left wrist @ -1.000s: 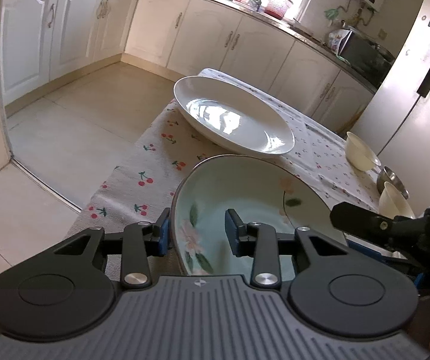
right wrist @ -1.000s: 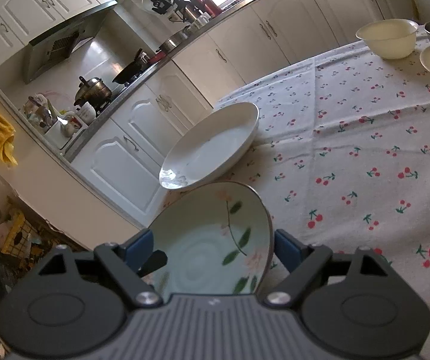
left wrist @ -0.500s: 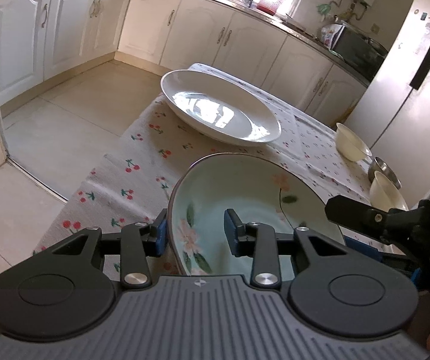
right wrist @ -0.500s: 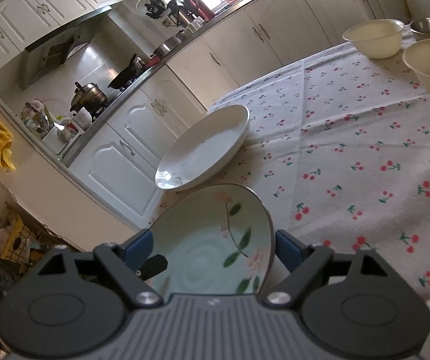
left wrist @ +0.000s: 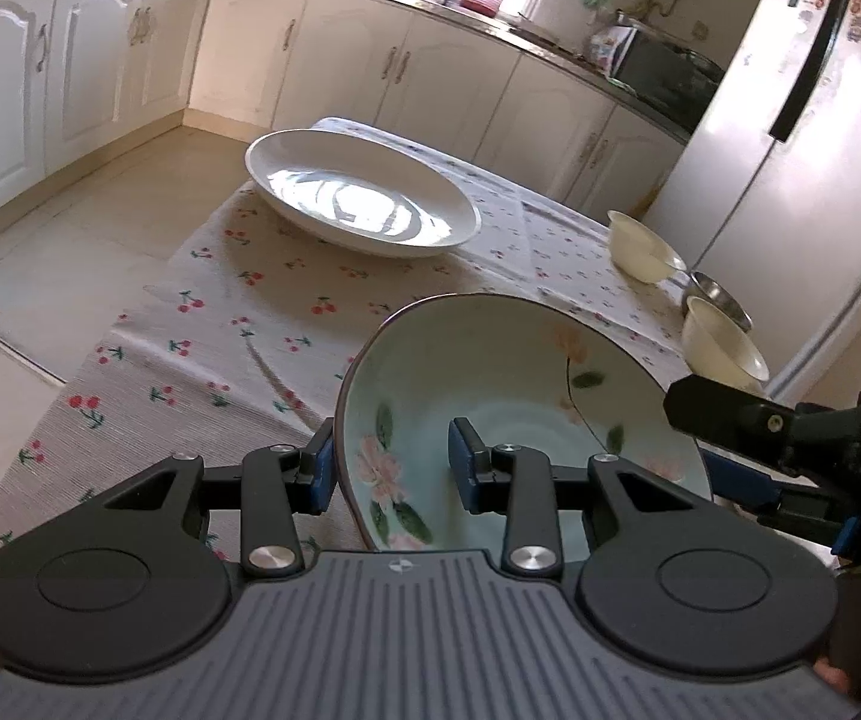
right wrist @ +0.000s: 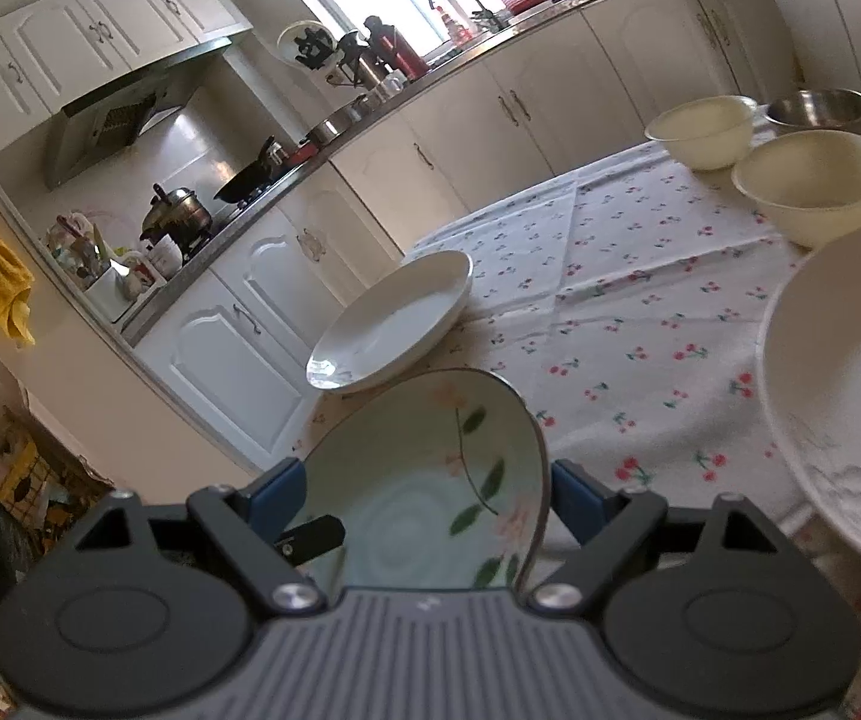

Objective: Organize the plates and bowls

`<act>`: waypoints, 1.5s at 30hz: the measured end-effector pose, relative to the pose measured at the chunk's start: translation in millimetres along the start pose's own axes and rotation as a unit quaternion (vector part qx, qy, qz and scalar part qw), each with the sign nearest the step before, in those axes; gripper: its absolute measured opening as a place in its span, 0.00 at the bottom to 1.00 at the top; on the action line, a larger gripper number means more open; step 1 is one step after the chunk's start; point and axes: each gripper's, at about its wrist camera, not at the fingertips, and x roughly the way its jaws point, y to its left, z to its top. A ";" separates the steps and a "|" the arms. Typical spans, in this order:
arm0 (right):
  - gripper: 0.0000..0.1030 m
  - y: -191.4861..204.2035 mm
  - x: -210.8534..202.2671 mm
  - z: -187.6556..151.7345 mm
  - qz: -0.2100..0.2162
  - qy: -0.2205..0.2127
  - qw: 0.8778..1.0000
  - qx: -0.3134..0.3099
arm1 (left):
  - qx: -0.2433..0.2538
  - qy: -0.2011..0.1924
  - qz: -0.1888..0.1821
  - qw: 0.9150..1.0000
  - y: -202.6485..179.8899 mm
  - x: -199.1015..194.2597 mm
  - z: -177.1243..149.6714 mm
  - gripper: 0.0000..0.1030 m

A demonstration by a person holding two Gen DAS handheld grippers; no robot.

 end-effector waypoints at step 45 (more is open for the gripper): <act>0.99 -31.0 -71.3 -10.8 -0.002 -0.066 0.998 0.020 | 0.039 -0.040 0.027 0.998 -30.1 -15.0 -1.6 0.75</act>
